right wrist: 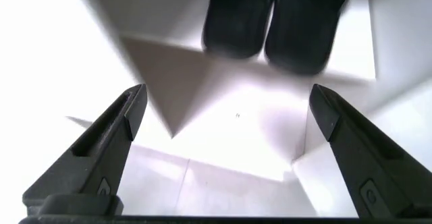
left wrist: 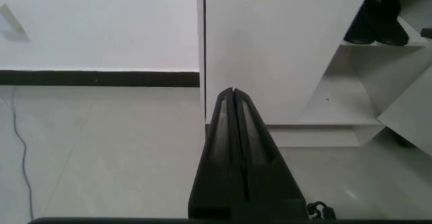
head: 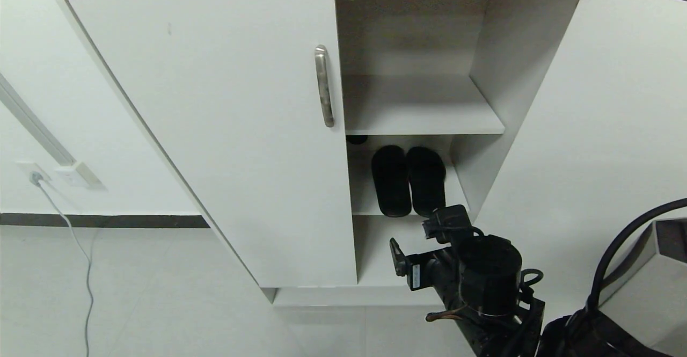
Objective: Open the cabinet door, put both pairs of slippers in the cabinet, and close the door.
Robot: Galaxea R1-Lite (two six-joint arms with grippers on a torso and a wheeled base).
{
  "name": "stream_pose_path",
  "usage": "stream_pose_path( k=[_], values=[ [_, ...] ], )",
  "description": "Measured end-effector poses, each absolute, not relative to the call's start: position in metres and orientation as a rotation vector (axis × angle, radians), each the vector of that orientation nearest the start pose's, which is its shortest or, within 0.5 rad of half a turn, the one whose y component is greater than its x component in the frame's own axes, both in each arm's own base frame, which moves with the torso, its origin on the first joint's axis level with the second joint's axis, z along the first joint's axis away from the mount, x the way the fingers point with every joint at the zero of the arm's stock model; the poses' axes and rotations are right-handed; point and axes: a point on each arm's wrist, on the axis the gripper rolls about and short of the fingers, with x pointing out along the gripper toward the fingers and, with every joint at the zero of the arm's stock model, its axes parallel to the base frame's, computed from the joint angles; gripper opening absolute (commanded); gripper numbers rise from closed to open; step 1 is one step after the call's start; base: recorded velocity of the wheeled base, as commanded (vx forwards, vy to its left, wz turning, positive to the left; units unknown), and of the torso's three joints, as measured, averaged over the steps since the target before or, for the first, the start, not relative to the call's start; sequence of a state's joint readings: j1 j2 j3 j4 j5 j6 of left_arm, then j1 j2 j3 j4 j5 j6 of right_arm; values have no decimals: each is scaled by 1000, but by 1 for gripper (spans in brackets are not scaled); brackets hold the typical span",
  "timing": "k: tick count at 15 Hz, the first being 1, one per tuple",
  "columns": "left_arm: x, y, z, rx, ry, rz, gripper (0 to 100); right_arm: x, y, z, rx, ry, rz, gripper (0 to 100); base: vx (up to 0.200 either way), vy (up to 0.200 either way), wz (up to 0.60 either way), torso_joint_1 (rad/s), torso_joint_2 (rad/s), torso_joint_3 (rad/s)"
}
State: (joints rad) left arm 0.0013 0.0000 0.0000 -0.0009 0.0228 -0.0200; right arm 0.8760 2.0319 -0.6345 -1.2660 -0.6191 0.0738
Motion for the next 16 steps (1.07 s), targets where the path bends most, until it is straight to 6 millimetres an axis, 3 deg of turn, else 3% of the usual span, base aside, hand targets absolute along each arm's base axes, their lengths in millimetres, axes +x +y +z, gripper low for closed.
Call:
stream_pose_path(
  k=[8,16],
  values=[
    [-23,0,76,-19,0,24,0,229,246,99,-11,99,241,100,0,0,0,0,0,0],
    [-23,0,76,-18,2,21,0,235,238,103,-2,90,214,100,0,0,0,5,3,180]
  ],
)
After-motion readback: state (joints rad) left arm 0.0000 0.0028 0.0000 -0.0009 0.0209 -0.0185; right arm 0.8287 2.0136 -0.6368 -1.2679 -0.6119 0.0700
